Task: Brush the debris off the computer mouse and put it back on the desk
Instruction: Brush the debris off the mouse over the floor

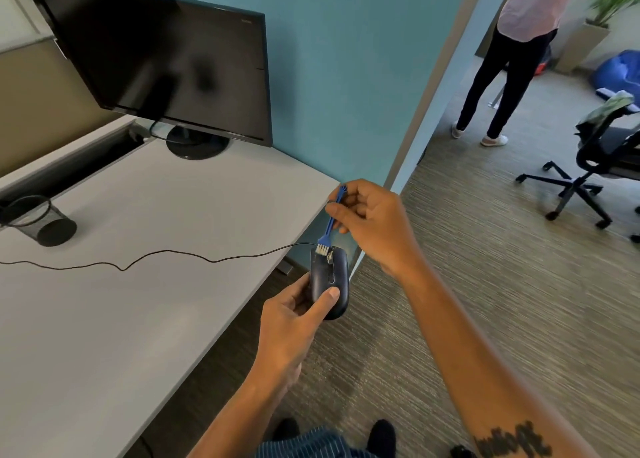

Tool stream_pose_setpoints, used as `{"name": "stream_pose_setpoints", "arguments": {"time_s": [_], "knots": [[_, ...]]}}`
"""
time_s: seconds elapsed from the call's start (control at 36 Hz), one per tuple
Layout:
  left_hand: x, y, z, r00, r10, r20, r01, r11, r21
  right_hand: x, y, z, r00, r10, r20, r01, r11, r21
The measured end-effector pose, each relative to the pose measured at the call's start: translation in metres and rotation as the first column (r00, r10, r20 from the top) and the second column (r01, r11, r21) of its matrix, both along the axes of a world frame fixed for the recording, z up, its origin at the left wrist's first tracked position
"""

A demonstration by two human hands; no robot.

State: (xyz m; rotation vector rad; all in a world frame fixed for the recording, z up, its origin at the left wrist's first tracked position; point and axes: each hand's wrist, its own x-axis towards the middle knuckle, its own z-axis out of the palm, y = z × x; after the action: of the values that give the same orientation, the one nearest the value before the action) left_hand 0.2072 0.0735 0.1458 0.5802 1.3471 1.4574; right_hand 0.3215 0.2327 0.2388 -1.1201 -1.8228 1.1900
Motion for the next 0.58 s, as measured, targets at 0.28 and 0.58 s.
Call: {"name": "stream_pose_setpoints", "arguments": {"time_s": [0.28, 0.58], "knots": [[-0.007, 0.004, -0.004, 0.999, -0.032, 0.032, 0.031, 0.999, 0.020, 0.006, 0.001, -0.003, 0.991, -0.127, -0.034, 0.128, 0.991, 0.030], [-0.012, 0.008, -0.002, 0.999, -0.046, 0.014, 0.046, 0.999, 0.003, 0.006, -0.002, -0.003, 0.987, -0.163, -0.008, 0.163, 0.979, 0.125]]}}
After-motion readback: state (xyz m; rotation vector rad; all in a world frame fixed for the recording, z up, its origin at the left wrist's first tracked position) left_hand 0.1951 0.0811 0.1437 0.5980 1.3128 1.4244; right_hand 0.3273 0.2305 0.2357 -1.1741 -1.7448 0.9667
